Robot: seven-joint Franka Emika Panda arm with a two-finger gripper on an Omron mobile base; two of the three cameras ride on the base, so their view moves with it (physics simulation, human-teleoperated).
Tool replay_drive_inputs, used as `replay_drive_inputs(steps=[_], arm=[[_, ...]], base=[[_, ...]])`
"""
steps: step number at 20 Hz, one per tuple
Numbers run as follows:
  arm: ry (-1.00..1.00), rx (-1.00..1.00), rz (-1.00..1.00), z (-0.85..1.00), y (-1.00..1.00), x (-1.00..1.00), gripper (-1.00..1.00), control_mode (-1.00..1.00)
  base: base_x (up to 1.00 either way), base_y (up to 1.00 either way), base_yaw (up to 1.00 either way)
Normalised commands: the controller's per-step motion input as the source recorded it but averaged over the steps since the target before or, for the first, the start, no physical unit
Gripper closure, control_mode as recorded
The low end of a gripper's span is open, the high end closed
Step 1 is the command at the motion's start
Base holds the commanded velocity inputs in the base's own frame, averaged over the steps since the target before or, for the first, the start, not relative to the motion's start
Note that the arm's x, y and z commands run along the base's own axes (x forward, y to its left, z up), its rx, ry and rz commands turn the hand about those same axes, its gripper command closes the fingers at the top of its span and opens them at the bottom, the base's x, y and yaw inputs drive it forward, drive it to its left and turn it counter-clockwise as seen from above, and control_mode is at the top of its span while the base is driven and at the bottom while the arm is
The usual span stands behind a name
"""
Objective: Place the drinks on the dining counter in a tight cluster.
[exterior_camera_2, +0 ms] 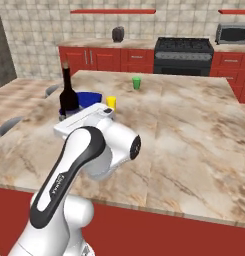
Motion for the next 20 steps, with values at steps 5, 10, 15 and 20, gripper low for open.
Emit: replay_drive_inputs(steps=[5,10,15,20], arm=[[0.20,-0.06,0.01,0.05,0.12,0.60,1.00,-1.00],[0.24,-0.16,0.00,0.04,0.19,0.75,1.00,-1.00],[0.24,-0.22,0.00,-0.06,0.17,0.79,1.00,-1.00],[0.01,-0.16,0.00,-0.78,0.16,0.60,1.00,-1.00]], base=[[0.00,0.00,0.00],[0.00,0.00,0.00],[0.00,0.00,0.00],[0.00,0.00,0.00]])
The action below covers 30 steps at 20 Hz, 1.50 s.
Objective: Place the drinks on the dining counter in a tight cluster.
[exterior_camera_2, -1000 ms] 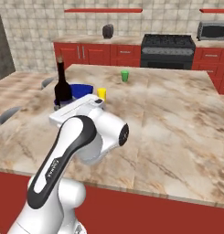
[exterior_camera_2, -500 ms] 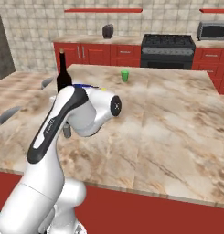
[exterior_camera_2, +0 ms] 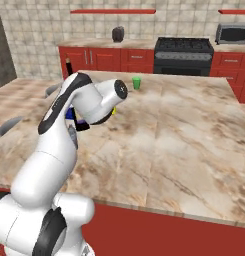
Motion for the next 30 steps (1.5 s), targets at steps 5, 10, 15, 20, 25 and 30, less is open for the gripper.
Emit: replay_drive_inputs(steps=[5,10,15,20,25,30], arm=[[-0.01,-0.04,0.00,-0.61,0.01,0.46,1.00,-1.00],[-0.04,0.06,0.00,-0.46,0.00,0.33,1.00,-1.00],[-0.11,0.11,0.03,-0.70,0.00,0.32,1.00,-1.00],[-0.18,0.13,0.16,-0.79,0.11,0.10,1.00,-1.00],[-0.22,0.09,0.21,-0.50,0.16,0.14,1.00,-1.00],[-0.05,0.00,0.06,0.00,0.00,0.06,1.00,-1.00]], base=[[0.00,0.00,0.00],[0.00,0.00,0.00],[0.00,0.00,0.00],[0.00,0.00,0.00],[0.00,0.00,0.00],[0.00,0.00,0.00]])
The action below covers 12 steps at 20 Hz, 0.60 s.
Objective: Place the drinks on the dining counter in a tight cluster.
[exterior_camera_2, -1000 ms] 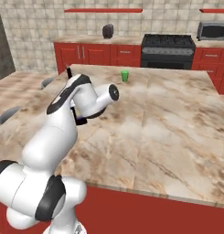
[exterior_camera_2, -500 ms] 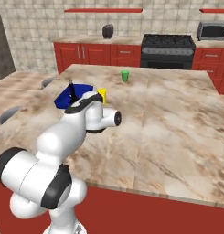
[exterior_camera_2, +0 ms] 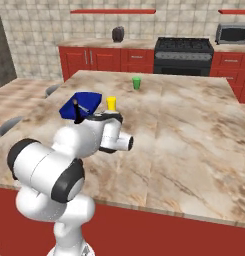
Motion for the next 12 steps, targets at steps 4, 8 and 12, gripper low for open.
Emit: replay_drive_inputs(steps=[4,8,12], arm=[[0.00,0.00,0.00,0.00,0.00,0.15,1.00,-1.00],[0.00,0.00,0.00,0.00,0.00,0.44,1.00,-1.00],[0.00,0.00,0.00,-0.04,0.00,0.46,1.00,-1.00]], base=[[0.00,0.00,0.00],[0.00,0.00,0.00],[0.00,0.00,0.00]])
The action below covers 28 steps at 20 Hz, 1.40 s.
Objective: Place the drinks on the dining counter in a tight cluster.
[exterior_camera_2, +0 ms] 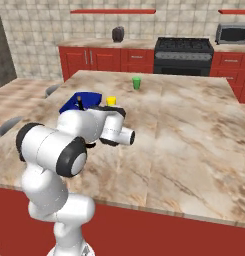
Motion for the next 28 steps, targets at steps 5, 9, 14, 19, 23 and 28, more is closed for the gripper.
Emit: replay_drive_inputs(steps=[5,9,14,19,23,28], arm=[[0.00,0.00,0.00,-0.12,0.00,0.15,1.00,-1.00],[0.00,0.01,0.00,-0.12,0.00,0.02,1.00,-1.00],[0.00,0.07,0.00,-0.20,0.00,0.00,1.00,-1.00],[0.00,0.14,0.02,-0.01,0.00,0.00,1.00,-1.00],[0.00,0.05,0.01,0.00,0.01,0.04,1.00,-1.00],[0.00,-0.06,0.00,-0.10,0.08,0.12,1.00,-1.00]], base=[[0.00,0.00,0.00],[0.00,0.00,0.00],[0.00,0.00,0.00],[0.00,0.00,0.00],[0.00,0.00,0.00],[0.00,0.00,0.00]])
